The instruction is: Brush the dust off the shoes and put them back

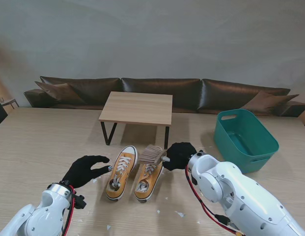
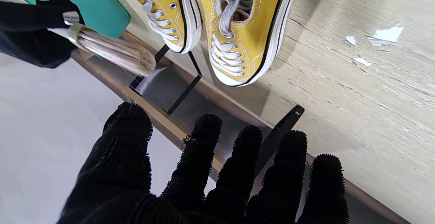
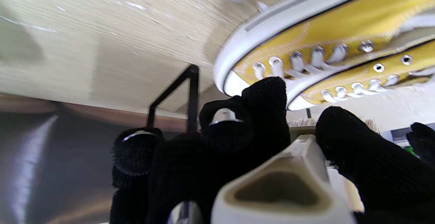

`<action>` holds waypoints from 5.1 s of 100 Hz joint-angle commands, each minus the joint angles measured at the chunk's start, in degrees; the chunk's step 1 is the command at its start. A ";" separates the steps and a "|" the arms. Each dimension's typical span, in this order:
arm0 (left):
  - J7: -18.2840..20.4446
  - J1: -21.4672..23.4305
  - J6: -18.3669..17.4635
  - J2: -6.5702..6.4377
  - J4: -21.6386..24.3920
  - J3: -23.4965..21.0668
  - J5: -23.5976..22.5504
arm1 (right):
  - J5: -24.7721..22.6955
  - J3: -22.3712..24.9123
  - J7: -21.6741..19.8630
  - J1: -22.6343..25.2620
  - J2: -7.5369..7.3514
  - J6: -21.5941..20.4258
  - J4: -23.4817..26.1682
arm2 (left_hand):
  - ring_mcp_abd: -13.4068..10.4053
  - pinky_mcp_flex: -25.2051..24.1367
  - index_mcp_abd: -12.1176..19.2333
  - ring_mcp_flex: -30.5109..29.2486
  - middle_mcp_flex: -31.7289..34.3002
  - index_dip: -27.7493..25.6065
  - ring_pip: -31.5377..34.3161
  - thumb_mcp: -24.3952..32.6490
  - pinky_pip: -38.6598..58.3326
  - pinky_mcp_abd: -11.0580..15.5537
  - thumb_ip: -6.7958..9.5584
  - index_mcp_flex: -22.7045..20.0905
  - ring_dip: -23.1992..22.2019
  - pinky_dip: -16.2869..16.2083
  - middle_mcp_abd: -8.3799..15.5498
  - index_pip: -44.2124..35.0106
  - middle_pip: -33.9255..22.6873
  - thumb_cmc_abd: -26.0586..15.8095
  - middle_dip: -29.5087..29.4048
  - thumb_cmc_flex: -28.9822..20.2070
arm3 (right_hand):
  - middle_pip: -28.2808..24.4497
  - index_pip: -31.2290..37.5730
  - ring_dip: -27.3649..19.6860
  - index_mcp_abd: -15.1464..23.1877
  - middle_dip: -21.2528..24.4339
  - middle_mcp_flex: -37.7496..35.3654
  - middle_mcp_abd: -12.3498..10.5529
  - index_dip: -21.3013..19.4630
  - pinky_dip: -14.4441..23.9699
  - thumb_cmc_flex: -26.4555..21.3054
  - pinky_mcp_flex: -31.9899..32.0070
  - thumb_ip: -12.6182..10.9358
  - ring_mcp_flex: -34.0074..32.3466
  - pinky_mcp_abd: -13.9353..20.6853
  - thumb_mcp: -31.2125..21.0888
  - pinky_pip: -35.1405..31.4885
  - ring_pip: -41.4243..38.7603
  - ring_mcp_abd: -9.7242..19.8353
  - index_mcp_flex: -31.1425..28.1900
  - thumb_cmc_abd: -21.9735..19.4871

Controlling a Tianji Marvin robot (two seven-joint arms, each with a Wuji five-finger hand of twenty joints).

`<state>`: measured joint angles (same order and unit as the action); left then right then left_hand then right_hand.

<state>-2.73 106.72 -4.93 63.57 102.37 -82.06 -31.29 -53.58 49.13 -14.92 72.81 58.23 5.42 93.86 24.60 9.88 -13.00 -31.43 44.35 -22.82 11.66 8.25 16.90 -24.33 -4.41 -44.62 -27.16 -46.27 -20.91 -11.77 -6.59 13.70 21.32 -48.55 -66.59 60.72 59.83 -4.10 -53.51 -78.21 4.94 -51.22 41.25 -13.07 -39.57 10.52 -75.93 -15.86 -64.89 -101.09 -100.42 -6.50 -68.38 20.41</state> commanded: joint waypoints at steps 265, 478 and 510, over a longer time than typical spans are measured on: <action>2.15 0.16 1.24 0.05 0.97 0.36 0.08 | 12.89 -30.15 4.19 -24.58 9.22 9.71 -19.04 | 0.72 -0.65 -1.10 0.34 0.79 -0.02 -0.01 -1.41 -1.44 -0.41 2.68 -1.43 -0.10 0.09 -0.68 -0.16 -0.23 -4.05 -0.36 -2.09 | -4.46 0.74 -0.53 -3.14 -0.96 -4.70 -3.10 0.33 -0.51 -0.02 -26.76 -1.79 0.62 0.69 -4.24 -3.74 -3.35 10.30 -5.45 -4.57; 4.12 -1.26 2.81 -0.36 0.39 1.80 -0.36 | 1.55 16.12 2.79 12.55 1.71 1.99 -2.45 | 0.91 -0.61 -1.22 0.24 1.19 -0.03 0.08 -1.26 -1.41 -0.36 2.72 -1.53 -0.15 0.03 -0.71 -0.20 -0.31 -4.58 -0.27 -2.32 | -4.04 0.27 -0.82 -3.98 -0.91 -4.68 -2.15 0.56 -0.63 -0.99 -26.75 -1.81 0.64 -0.43 -4.13 -3.91 -3.28 9.55 -5.31 -3.89; 4.58 -1.48 3.21 -0.42 0.30 2.10 -0.10 | 0.34 11.88 4.72 8.64 2.02 8.57 -7.82 | 0.97 -0.58 -1.29 0.17 1.22 -0.03 0.11 -1.27 -1.39 -0.45 2.72 -1.58 -0.17 0.00 -0.77 -0.21 -0.32 -4.64 -0.26 -2.40 | -3.16 -0.26 -1.13 -3.41 -0.63 -4.61 -2.89 0.66 -0.92 -0.46 -26.82 -1.79 0.57 0.67 -3.41 -3.82 -3.08 10.84 -4.66 -4.26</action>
<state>0.60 105.14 -1.97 63.07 102.64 -80.03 -31.66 -53.12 61.67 -10.08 82.10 59.93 13.33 86.97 24.60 9.87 -13.85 -31.50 45.25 -22.82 11.66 7.61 16.90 -24.34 -4.37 -45.12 -27.16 -46.26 -21.12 -11.84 -6.79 12.38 21.32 -49.12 -66.60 60.72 59.40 -3.56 -53.51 -78.21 4.48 -51.38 41.20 -13.02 -39.57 10.53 -75.93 -15.79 -64.87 -101.09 -100.42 -5.95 -68.39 20.40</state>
